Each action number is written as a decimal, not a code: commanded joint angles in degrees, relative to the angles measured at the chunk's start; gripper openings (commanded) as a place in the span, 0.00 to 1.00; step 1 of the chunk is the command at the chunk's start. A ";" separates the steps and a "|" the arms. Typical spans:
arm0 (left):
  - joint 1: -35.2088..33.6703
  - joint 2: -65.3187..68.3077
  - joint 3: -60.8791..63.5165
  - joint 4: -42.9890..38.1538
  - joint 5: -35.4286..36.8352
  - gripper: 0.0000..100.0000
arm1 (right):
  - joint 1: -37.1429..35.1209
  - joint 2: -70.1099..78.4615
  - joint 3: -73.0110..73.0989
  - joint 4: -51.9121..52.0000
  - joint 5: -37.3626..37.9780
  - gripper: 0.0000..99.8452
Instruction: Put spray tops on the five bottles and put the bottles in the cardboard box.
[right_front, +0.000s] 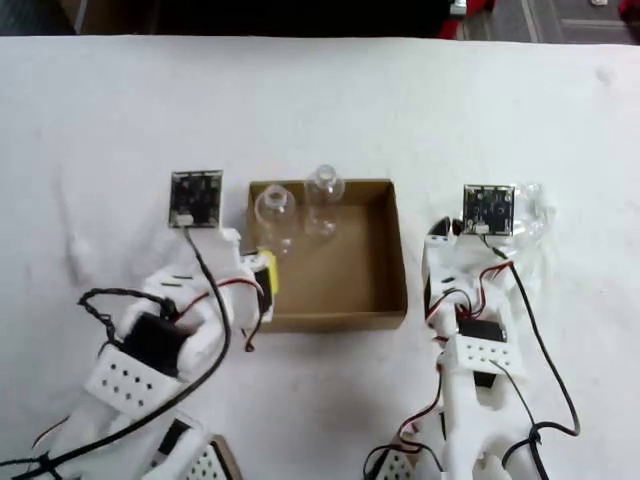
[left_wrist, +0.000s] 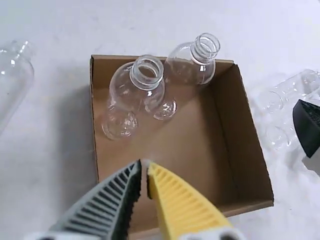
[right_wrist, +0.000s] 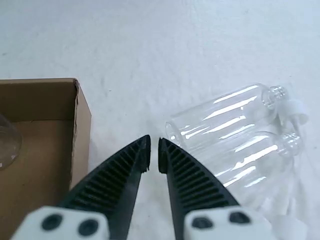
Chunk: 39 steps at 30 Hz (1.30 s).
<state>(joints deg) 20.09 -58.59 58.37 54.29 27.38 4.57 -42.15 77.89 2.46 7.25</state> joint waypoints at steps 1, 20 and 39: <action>0.13 8.75 -1.67 -4.75 -0.97 0.02 | -0.22 -0.57 -0.44 -1.36 0.88 0.02; 0.04 42.42 -20.04 -3.16 -0.88 0.02 | -0.48 -0.57 -0.44 -1.36 0.88 0.02; -2.42 57.27 -27.78 -9.32 -0.97 0.02 | -0.57 -0.57 -0.44 -1.36 0.88 0.02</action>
<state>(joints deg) 19.91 -1.54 33.05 48.66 26.95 4.57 -42.15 77.89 2.46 7.25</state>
